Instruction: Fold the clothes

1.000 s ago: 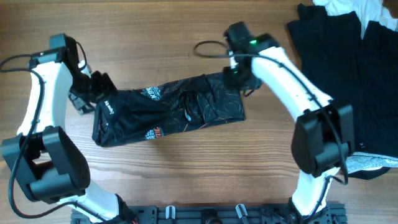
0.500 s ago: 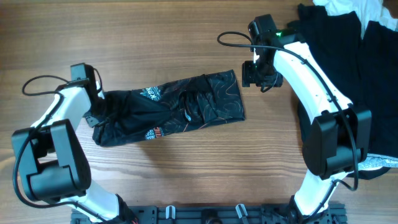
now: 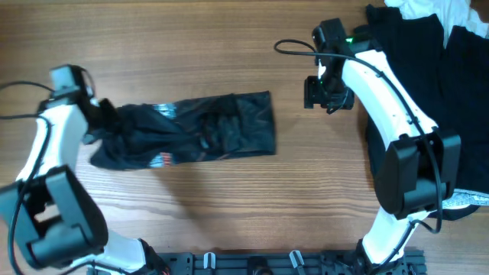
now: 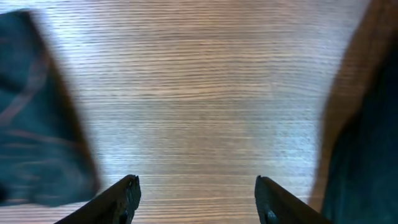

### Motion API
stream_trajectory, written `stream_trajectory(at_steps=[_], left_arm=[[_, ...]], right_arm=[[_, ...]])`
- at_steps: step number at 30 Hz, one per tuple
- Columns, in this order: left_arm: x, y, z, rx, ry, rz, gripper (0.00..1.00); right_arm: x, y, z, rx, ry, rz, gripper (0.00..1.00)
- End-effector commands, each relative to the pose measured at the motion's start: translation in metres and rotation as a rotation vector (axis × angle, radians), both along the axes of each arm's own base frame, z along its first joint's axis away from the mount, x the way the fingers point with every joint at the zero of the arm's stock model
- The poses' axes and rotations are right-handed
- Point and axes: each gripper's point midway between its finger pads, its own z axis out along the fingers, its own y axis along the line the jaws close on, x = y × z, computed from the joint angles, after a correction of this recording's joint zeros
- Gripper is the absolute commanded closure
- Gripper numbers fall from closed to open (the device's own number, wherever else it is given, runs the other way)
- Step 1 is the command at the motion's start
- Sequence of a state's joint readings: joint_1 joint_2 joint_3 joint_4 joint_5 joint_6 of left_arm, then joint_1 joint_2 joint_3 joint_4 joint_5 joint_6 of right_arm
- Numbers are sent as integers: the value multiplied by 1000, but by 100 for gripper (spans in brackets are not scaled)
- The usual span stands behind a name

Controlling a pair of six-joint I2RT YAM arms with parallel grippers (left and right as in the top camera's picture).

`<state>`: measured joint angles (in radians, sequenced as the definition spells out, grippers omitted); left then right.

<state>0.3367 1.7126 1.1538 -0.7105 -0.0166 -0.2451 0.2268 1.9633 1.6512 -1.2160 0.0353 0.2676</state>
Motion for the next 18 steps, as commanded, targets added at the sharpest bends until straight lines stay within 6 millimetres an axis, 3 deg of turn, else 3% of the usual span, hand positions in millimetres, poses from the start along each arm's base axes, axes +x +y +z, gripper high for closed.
stream_trajectory(at_steps=[1, 4, 6, 9, 10, 13, 18], left_arm=[[0, 39, 38, 89, -44, 85, 96], [2, 27, 52, 60, -29, 52, 96], [13, -14, 63, -75, -56, -40, 96], [29, -94, 80, -259, -95, -219, 96], [32, -129, 82, -303, -95, -276, 96], [28, -215, 82, -334, -77, -439, 96], [16, -313, 66, -303, -69, -627, 96]], right_arm=[[2, -15, 10, -16, -24, -28, 36], [3, -20, 10, -16, -23, -41, 36], [3, -21, 10, -17, -24, -40, 36], [3, -21, 10, -17, -25, -41, 36], [4, -21, 10, -17, -25, -40, 36], [4, -20, 10, -16, -26, -39, 36], [4, -20, 10, -18, -26, -13, 36]])
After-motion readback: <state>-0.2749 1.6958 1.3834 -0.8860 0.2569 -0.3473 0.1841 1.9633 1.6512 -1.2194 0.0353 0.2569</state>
